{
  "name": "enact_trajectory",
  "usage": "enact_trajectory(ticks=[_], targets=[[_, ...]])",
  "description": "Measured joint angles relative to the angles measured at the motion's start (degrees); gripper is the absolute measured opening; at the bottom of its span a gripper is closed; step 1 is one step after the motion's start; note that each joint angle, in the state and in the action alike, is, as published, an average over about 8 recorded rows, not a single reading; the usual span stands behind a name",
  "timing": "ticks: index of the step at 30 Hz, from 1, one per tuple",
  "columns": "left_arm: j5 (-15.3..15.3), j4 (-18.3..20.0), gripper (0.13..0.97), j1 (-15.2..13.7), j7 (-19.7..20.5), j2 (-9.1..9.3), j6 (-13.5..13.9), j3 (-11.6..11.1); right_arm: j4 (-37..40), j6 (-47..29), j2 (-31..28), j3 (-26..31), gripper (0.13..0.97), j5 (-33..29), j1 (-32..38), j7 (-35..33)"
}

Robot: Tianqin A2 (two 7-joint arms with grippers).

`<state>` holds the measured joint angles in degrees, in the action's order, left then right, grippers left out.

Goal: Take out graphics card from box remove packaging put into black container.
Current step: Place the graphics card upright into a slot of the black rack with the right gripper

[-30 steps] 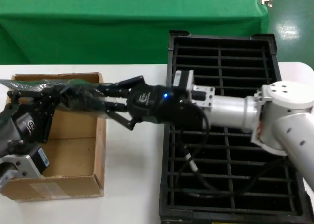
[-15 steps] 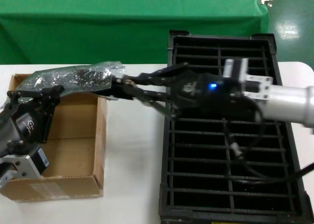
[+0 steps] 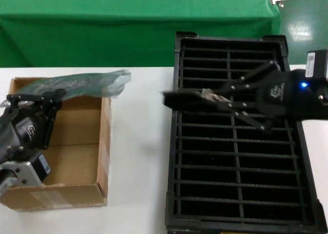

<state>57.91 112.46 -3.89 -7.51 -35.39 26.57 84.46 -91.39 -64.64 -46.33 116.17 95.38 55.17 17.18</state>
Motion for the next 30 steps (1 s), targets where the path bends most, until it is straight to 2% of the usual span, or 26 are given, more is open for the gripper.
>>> enact_trajectory(ticks=[4,8,15,22,26,30], targets=[[0.0,0.0,0.139,0.0,0.0,0.0,0.0,0.0,-4.6,-7.1,-2.1,2.3,0.189,-6.4,5.1,9.9],[0.0,0.0,0.139,0.0,0.0,0.0,0.0,0.0,-7.0,-15.3,-0.7,7.0,0.189,-11.9,12.1,19.2],[0.0,0.0,0.139,0.0,0.0,0.0,0.0,0.0,-6.1,-23.6,4.7,22.8,0.189,-15.0,27.6,32.7],[0.0,0.0,0.139,0.0,0.0,0.0,0.0,0.0,-1.8,-25.0,10.0,36.2,0.189,-13.2,38.0,38.3],[0.0,0.0,0.139,0.0,0.0,0.0,0.0,0.0,-0.3,-25.2,12.6,39.9,0.189,-12.4,40.1,39.9],[0.0,0.0,0.139,0.0,0.0,0.0,0.0,0.0,0.2,-25.3,14.1,41.1,0.189,-12.1,40.3,40.8]])
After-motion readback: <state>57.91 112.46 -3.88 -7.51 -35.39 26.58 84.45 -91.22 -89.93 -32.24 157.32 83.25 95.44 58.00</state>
